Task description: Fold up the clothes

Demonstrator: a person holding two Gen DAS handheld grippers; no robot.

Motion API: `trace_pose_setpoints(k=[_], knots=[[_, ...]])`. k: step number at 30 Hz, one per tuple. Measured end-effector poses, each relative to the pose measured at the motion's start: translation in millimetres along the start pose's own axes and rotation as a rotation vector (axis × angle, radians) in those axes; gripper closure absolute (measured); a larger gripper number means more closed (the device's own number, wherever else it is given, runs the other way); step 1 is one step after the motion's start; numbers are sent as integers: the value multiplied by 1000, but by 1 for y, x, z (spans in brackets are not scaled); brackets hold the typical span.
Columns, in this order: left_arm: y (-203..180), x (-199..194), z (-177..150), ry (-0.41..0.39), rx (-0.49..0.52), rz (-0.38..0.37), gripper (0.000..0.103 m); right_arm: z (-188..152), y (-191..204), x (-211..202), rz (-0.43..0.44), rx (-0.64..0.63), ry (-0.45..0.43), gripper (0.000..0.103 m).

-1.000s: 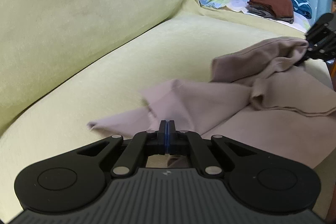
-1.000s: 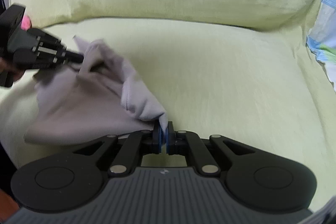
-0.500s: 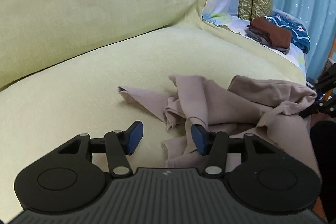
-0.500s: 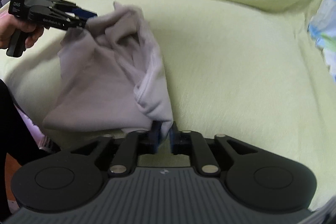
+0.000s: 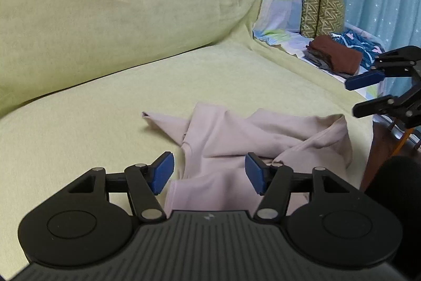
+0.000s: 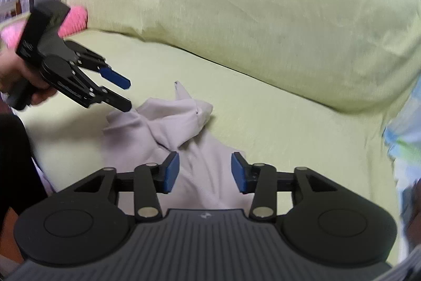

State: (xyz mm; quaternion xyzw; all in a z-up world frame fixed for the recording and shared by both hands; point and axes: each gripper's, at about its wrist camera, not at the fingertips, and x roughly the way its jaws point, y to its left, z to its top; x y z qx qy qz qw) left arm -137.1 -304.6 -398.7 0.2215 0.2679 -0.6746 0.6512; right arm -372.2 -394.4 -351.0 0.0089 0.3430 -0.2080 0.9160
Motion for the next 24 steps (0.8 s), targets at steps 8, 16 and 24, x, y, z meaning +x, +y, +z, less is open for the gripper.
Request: trace_pose_setpoints(k=[8, 16, 24], knots=[[19, 66, 5, 121, 7, -41, 42, -10, -21, 48, 42, 13, 20, 52], [38, 76, 11, 126, 80, -58, 102, -2, -51, 128, 128, 21, 27, 51], [74, 32, 36, 59, 189, 129, 102, 10, -58, 191, 241, 48, 48, 50]])
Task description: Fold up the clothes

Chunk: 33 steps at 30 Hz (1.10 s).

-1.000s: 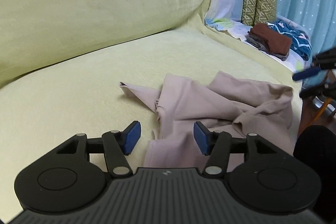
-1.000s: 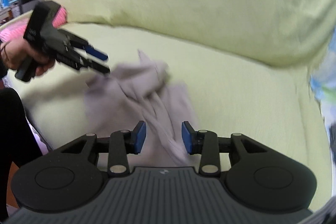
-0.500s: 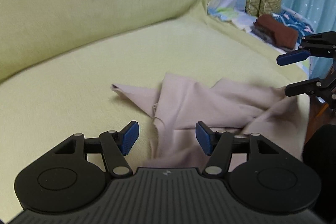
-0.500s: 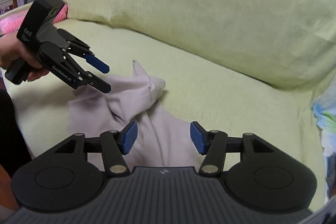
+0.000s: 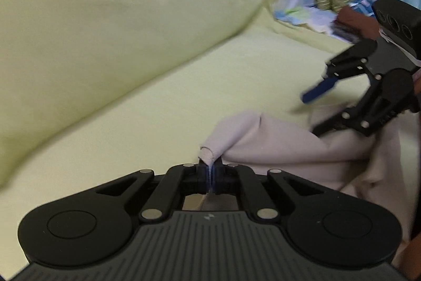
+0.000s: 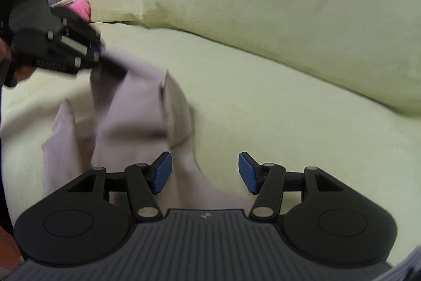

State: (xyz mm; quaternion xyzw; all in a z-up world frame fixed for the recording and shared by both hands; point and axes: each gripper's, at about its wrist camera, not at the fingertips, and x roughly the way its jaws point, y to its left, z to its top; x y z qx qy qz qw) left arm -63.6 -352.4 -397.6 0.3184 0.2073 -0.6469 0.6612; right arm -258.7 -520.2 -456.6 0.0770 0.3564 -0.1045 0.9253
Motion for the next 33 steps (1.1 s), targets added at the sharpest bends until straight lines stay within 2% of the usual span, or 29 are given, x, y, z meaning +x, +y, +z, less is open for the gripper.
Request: trace_pose_setpoints(k=[3, 5, 11, 15, 23, 26, 28, 29, 30, 31, 33], knots=[[8, -19, -16, 59, 16, 41, 102, 9, 2, 7, 33, -1, 7, 48], [8, -28, -32, 93, 8, 31, 102, 15, 2, 12, 76, 18, 17, 48], [-1, -42, -82, 188, -17, -12, 102, 50, 18, 41, 75, -46, 17, 46], [-8, -49, -109, 172, -59, -54, 102, 72, 33, 73, 52, -157, 61, 45], [-8, -57, -122, 120, -80, -91, 102, 102, 34, 109, 46, -243, 98, 45], [-9, -60, -130, 108, -84, -95, 102, 102, 34, 120, 95, -308, 145, 46], [-7, -61, -131, 99, -89, -87, 102, 99, 34, 125, 146, -326, 168, 55], [-7, -61, -131, 93, -93, -81, 102, 97, 33, 125, 165, -316, 168, 66], [-5, -62, -130, 90, -95, -76, 102, 95, 31, 122, 180, -299, 163, 86], [-4, -63, -129, 87, -96, -69, 102, 92, 30, 119, 194, -273, 153, 94], [-2, -61, -121, 74, -82, -43, 102, 89, 30, 113, 178, -258, 134, 100]])
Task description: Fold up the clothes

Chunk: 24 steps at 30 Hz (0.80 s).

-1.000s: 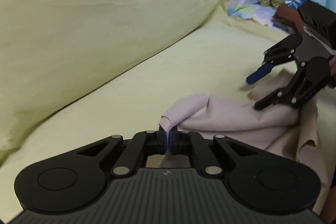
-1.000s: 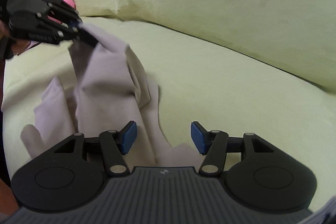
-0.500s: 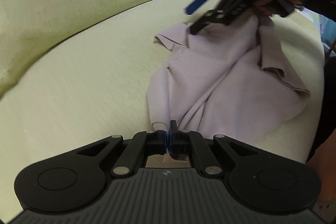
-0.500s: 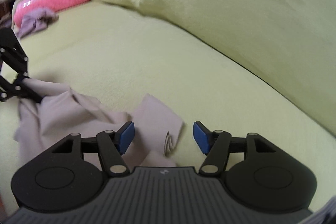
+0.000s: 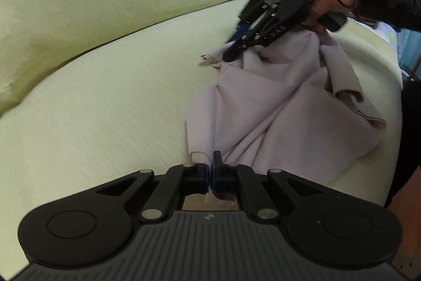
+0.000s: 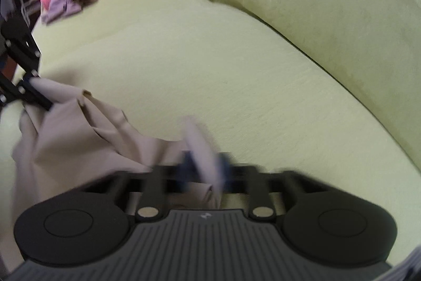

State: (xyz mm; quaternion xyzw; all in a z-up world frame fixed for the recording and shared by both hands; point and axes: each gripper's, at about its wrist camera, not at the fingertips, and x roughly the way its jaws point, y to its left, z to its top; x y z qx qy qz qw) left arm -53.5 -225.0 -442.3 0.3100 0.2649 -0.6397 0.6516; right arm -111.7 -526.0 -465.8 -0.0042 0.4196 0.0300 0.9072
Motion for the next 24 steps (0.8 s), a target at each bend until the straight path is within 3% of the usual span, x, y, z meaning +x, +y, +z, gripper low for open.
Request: trace_pose_setpoints(k=[5, 10, 15, 17, 19, 20, 21, 23, 24], knots=[[13, 12, 38, -51, 19, 82, 102, -9, -4, -42, -214, 42, -113, 101], [32, 47, 93, -110, 45, 140, 102, -10, -23, -89, -543, 43, -245, 101], [49, 106, 143, -126, 49, 214, 102, -9, -68, -79, -684, 117, -257, 101], [53, 127, 151, -107, 47, 227, 101, -9, -83, -68, -696, 141, -244, 101], [55, 147, 156, -79, 52, 241, 93, -10, -97, -52, -686, 157, -207, 99], [55, 153, 154, -72, 52, 256, 86, -11, -104, -43, -680, 166, -185, 88], [55, 158, 153, -66, 51, 271, 71, -14, -108, -37, -677, 173, -174, 69], [58, 159, 149, -67, 33, 311, 57, -20, -111, -29, -678, 188, -175, 62], [61, 157, 146, -69, 12, 340, 57, -22, -109, -30, -685, 193, -187, 59]])
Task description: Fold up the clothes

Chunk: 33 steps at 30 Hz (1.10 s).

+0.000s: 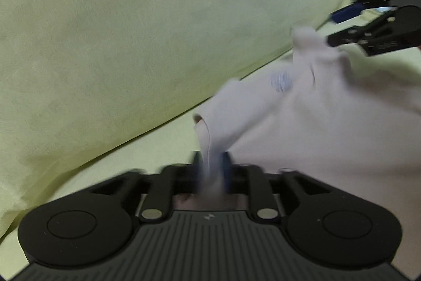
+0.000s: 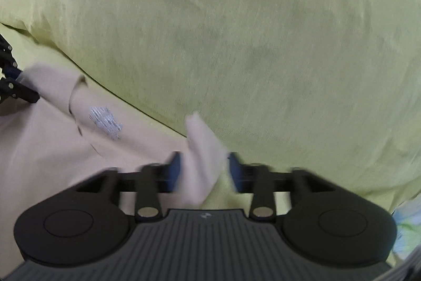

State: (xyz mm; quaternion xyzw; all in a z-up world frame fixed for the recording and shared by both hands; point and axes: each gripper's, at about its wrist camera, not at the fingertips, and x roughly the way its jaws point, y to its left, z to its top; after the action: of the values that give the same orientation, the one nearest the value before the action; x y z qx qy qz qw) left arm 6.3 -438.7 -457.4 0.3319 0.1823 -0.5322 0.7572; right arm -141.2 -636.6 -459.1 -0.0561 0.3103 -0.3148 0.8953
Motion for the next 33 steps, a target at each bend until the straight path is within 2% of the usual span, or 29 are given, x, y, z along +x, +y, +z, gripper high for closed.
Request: trace_pose_setpoints(k=[3, 5, 6, 9, 12, 14, 19, 22, 25, 27, 29, 33], knots=[[20, -22, -20, 10, -85, -10, 56, -5, 2, -15, 8, 29, -18, 57], [22, -36, -30, 9, -85, -17, 56, -8, 3, -40, 25, 46, -26, 57], [21, -57, -42, 14, -78, -26, 56, -10, 4, -52, 39, 59, -29, 55], [22, -84, -63, 20, -75, -57, 54, -19, 9, -99, 95, 117, -31, 50], [9, -131, -88, 38, -92, -109, 53, -35, 27, -154, 160, 159, -25, 45], [-6, -167, -115, 56, -72, -144, 52, -48, 43, -183, 184, 180, -8, 45], [-18, -201, -147, 83, -49, -218, 52, -80, 92, -245, 188, 236, 37, 45], [-17, -215, -162, 86, -43, -260, 52, -88, 119, -258, 193, 261, 63, 45], [-27, -214, -164, 83, -4, -264, 52, -88, 132, -255, 191, 306, 97, 44], [-31, -213, -164, 80, 15, -266, 52, -88, 130, -244, 191, 410, 134, 44], [-30, -212, -162, 66, 18, -273, 52, -92, 120, -230, 211, 570, 184, 45], [-23, -211, -166, 52, 2, -273, 52, -106, 112, -223, 266, 759, 220, 53]])
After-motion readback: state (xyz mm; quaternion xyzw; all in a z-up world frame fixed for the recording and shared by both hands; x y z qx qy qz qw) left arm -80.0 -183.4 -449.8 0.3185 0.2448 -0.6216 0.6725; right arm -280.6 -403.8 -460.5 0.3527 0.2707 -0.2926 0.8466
